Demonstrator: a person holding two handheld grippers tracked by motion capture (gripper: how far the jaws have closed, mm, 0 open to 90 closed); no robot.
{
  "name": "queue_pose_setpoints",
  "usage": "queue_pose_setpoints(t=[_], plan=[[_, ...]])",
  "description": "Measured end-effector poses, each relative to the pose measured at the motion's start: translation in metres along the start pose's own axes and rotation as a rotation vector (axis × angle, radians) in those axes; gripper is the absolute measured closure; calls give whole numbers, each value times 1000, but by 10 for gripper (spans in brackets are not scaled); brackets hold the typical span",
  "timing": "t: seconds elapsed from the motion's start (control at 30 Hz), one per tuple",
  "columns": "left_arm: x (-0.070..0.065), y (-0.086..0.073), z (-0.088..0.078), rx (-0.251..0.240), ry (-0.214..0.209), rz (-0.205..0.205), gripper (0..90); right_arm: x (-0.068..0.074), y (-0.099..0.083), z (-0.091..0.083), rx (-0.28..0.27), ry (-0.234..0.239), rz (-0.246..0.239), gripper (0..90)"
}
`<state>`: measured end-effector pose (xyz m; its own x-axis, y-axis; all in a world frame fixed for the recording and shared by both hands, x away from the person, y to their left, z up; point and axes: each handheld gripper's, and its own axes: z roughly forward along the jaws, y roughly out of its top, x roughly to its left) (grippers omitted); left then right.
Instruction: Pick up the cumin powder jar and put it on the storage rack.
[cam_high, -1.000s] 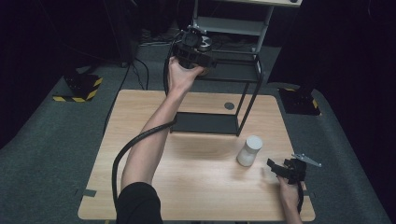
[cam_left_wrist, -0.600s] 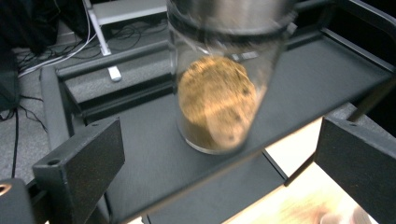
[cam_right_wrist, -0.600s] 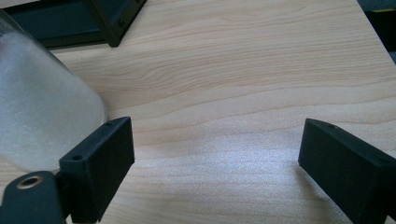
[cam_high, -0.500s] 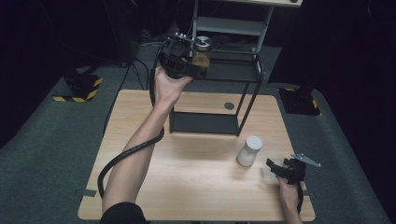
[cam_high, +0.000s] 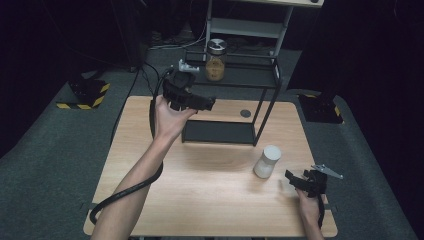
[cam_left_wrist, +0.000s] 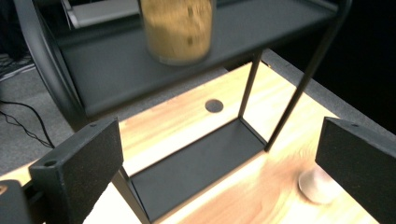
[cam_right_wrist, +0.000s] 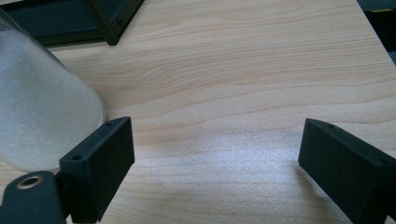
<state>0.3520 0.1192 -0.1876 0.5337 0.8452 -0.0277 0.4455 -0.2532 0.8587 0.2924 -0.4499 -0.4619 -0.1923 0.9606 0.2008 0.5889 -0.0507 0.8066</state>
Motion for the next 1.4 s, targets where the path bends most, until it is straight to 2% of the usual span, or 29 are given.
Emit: queue_pose_setpoints(t=[0.03,0.07,0.1,0.3,0.37,0.4,0.5,0.57,0.7,0.9,1.1,1.23,1.4], plan=[[-1,-7,-1,-4,5,2,7,0,0,0,2,0,-1,97],[-2,-22,-1,-13,8,-2,7,0,1,0,3,-1,-1,97],[-2,-22,-1,-13,8,-2,7,0,1,0,3,-1,-1,97],[1,-62,8,3,8,-28,7,2,0,0,2,-5,-7,99],[4,-81,11,7,-5,-55,7,2,1,0,4,-7,-12,100],[4,-81,11,7,-5,-55,7,2,1,0,4,-7,-12,100],[1,-104,17,21,4,-53,5,3,1,1,8,-8,-18,99],[1,-108,17,22,3,-55,5,4,2,1,9,-9,-18,99],[0,-130,25,26,-6,-38,4,4,3,2,16,-13,-17,100],[0,-161,43,44,-16,-49,4,5,4,2,23,-17,-16,100],[0,-179,53,52,-20,-70,4,6,6,3,31,-19,-23,100],[-1,-193,66,83,-15,-67,3,7,7,4,41,-22,-23,100],[-2,-204,76,105,-12,-61,3,6,8,4,44,-24,-20,100]])
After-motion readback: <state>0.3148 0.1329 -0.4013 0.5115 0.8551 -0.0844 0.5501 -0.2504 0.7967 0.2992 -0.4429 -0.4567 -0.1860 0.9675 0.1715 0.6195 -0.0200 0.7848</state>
